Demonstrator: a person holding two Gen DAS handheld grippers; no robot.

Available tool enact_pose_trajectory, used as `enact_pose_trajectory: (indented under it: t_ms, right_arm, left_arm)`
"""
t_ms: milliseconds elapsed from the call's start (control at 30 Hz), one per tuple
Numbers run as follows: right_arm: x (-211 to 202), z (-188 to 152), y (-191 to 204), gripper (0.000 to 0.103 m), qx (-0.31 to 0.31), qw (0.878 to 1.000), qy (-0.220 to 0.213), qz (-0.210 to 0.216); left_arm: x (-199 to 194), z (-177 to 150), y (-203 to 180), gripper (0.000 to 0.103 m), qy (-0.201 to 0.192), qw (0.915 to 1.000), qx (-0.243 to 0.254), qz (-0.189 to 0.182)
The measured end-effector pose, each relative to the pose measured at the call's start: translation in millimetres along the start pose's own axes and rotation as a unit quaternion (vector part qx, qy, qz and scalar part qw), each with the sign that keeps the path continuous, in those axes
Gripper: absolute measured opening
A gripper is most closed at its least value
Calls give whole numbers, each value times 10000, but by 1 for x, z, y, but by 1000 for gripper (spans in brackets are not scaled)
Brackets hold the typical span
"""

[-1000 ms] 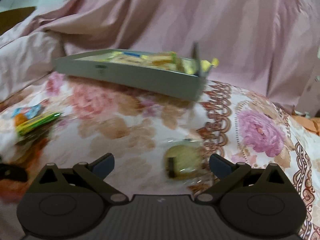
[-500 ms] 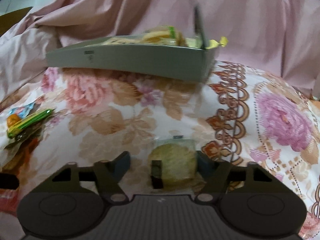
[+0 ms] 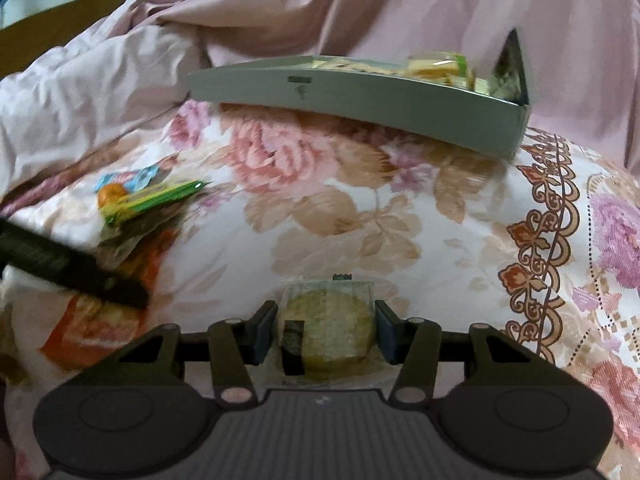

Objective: Organize snacks
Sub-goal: 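Close the right tool on the round wrapped cake, then lower the left tool onto the orange-red tofu bag while the right tool holds the cake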

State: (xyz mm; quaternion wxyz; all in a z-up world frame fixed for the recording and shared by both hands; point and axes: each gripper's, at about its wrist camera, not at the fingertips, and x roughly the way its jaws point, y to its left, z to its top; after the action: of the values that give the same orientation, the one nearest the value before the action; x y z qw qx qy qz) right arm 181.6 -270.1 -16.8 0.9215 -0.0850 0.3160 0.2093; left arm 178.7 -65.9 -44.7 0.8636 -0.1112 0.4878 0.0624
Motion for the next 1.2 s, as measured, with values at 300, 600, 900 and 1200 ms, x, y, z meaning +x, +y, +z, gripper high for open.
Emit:
enact_pose_trajectory:
  t_ms: [300,600,900,1200]
  right_arm:
    - [-3,-2,-1,57,26,10000,17,35]
    - [-6,-2,6,58,33,9998,74,190]
    - [-14,-5,39,59,-248,9985,163,468]
    - [-24,-11,48,65,-399,9984,365,133]
  left_arm:
    - [7,3,-6,102,273,9993,197,165]
    - [-7,0,18,97,404,9981,350,-300]
    - [-8,-3,17,101,522,9970,452,-344]
    - [7,5,0,102,649,9971,295,264]
